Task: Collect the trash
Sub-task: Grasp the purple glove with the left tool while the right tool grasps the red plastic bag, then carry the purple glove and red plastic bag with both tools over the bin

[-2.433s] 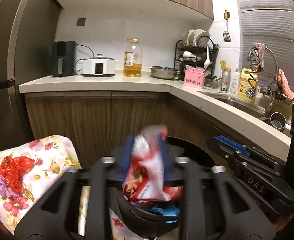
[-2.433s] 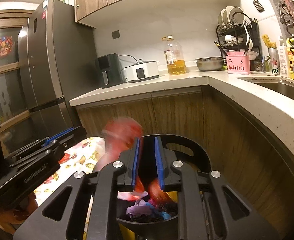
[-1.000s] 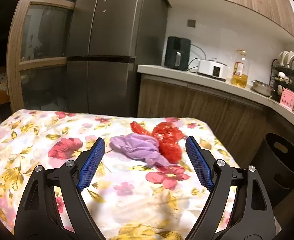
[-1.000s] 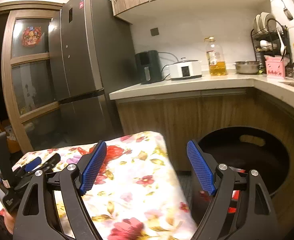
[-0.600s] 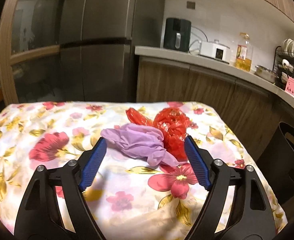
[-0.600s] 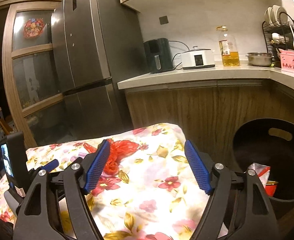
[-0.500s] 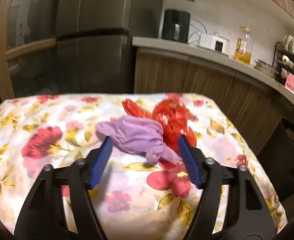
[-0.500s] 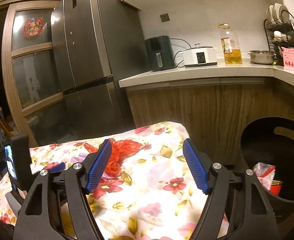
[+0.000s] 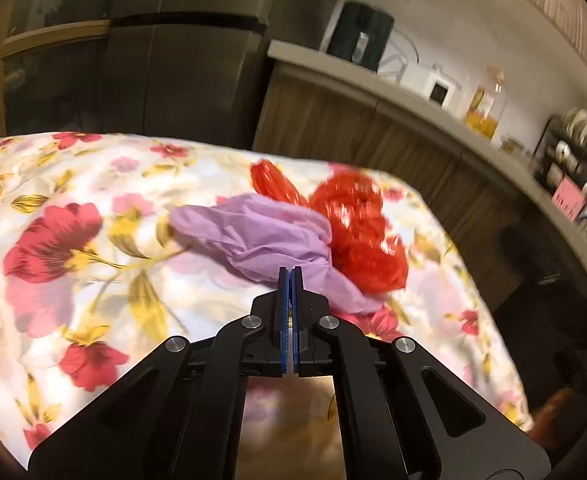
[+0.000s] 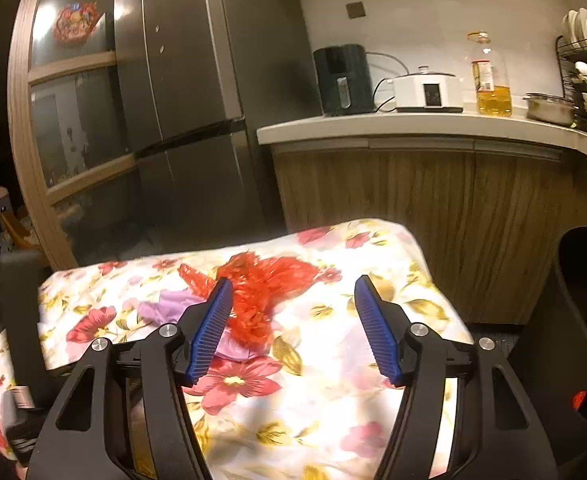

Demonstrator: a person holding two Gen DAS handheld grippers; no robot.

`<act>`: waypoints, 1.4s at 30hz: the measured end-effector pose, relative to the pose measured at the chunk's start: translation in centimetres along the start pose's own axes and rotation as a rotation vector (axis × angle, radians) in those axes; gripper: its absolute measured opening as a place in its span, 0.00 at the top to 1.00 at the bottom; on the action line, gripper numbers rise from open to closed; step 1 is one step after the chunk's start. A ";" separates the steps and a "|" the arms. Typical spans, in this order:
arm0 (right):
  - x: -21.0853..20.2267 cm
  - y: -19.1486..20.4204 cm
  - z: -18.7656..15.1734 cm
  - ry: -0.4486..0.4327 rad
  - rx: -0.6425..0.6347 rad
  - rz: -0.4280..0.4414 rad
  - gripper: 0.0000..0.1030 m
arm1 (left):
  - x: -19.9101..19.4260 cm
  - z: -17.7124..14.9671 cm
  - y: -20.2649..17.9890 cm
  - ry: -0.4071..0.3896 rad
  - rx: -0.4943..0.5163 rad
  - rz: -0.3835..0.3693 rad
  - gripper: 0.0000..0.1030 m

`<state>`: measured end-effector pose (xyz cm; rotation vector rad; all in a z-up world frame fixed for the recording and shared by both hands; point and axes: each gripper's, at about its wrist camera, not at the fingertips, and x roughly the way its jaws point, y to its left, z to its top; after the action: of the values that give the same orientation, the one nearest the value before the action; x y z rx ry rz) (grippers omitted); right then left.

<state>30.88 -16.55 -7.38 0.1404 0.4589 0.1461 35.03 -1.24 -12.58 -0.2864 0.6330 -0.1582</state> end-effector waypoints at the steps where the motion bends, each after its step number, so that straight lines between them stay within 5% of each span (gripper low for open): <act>1: 0.5 0.3 -0.1 0.010 -0.005 0.002 0.43 | -0.6 0.0 0.3 -0.022 -0.010 -0.004 1.00; 14: 4.7 2.8 -1.6 0.136 -0.051 0.035 0.61 | -6.9 0.4 1.7 -0.228 -0.040 -0.009 1.00; 22: 5.6 3.4 -2.2 0.184 -0.073 0.080 0.93 | -7.5 0.5 1.9 -0.240 -0.045 -0.018 1.00; 42: -4.6 2.0 1.0 0.004 -0.077 0.091 0.97 | -11.8 0.2 0.2 -0.268 0.014 -0.010 1.00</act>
<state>27.08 -15.46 -4.16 0.0857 0.4506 0.2527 25.76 1.70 -5.94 -0.2917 0.3644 -0.1310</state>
